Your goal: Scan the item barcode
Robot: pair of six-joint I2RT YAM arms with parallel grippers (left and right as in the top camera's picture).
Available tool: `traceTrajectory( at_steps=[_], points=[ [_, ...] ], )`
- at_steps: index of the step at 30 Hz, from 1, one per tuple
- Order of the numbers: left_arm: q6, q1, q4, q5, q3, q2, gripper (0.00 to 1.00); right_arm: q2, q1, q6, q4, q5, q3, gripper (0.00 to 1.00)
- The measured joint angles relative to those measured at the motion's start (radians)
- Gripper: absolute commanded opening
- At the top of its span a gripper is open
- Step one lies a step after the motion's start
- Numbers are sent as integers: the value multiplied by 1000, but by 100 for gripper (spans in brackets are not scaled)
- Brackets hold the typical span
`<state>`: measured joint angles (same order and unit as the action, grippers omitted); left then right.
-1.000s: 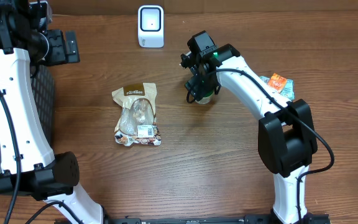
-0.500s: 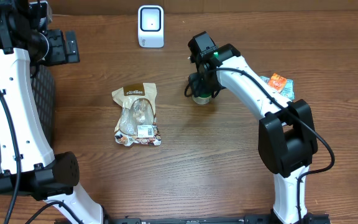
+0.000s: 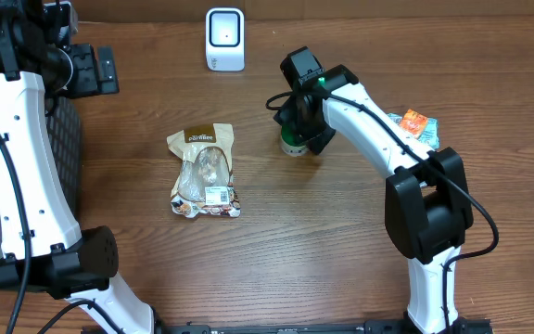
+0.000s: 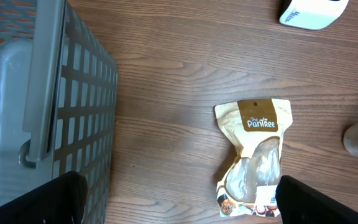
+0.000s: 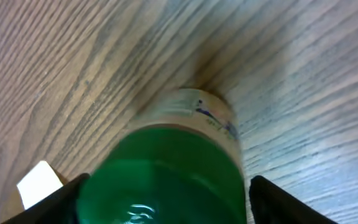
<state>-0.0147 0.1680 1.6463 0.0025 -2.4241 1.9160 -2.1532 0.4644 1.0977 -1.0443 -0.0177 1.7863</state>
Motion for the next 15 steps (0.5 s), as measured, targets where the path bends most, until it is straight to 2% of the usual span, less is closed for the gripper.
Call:
traceTrajectory(
  at_steps=[7,15],
  points=[
    [0,0,0,0,0,0,100,0,0,-31,-4,43,0,100],
    [0,0,0,0,0,0,100,0,0,-269,-77,138,61,100]
  ],
)
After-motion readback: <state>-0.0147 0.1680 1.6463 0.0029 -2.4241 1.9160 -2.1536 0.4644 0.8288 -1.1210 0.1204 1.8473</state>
